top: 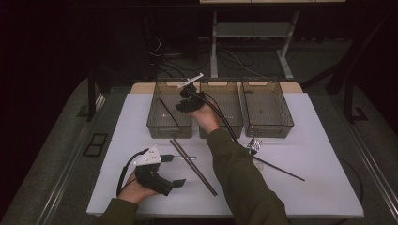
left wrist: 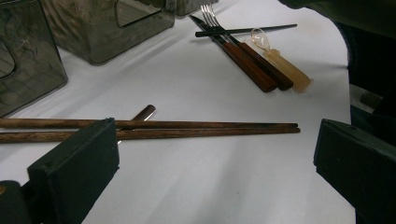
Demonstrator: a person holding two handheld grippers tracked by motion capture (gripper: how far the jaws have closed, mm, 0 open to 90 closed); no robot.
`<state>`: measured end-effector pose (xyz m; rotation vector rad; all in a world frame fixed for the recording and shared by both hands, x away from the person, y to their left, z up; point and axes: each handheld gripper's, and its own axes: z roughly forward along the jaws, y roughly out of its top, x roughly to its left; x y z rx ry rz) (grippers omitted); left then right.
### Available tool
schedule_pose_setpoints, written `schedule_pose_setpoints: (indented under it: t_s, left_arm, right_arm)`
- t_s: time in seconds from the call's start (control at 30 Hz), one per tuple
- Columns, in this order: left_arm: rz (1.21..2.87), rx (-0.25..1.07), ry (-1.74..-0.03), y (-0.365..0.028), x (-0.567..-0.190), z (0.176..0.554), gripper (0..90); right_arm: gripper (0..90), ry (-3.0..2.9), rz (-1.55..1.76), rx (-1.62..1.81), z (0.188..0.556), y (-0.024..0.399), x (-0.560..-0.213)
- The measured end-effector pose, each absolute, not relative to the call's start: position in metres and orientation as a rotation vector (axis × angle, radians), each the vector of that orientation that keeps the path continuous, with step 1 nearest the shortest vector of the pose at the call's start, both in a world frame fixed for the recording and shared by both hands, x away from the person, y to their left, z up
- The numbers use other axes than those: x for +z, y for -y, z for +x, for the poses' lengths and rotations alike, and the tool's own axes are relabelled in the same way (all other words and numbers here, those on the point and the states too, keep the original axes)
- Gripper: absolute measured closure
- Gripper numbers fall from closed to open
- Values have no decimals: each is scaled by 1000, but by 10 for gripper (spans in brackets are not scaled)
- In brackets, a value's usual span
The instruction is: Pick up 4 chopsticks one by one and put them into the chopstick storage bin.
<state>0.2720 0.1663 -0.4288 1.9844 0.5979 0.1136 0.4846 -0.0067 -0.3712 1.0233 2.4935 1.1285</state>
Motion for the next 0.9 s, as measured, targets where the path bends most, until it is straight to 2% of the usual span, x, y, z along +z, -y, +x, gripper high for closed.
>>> schedule_pose_setpoints:
  t_s: [0.33,0.9]
  left_arm:
    - [1987,117,-596,-167,-429,273,0]
    - [1996,115,-594,-165,-432,275,0]
  right_arm:
    - [541,-2495,997,1224,475,21,-357]
    - [462,-2514,914,1239,445,77,-348]
